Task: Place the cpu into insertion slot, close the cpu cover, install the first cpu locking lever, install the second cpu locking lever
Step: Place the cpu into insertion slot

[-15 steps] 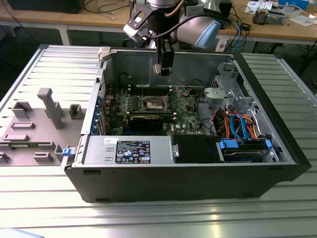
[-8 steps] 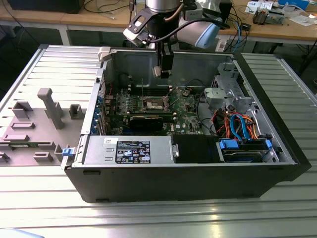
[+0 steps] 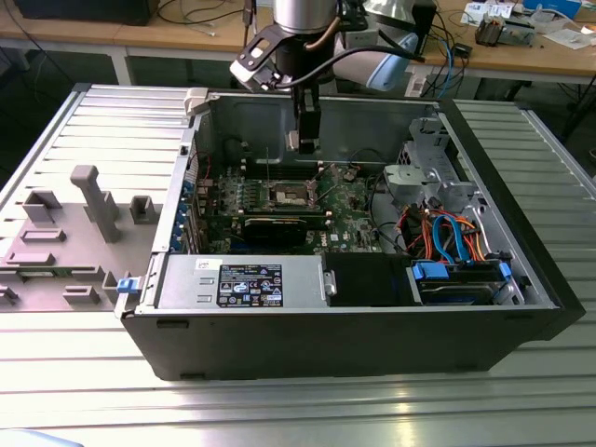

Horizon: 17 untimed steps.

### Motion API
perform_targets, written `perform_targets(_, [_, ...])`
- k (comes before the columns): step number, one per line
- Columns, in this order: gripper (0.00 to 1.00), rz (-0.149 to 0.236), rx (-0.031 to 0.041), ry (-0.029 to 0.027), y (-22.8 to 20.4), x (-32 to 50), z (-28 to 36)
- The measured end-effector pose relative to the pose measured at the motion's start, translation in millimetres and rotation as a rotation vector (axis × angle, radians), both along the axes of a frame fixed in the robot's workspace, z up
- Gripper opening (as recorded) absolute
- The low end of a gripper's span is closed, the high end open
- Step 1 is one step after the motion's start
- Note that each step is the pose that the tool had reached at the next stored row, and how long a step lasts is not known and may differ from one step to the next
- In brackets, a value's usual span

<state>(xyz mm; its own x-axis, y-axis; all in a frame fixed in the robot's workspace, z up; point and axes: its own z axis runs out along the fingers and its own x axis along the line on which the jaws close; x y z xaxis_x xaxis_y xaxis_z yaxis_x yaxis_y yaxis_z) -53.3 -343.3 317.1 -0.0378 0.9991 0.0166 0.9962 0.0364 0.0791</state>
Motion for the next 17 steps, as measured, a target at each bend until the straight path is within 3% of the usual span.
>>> perform_targets(6, [0.55, -0.023, -0.0011, 0.0087, 0.9, -1.7, -4.3])
perform_targets(17, [0.55, -0.025, -0.0010, 0.0087, 1.0, -1.7, -6.9])
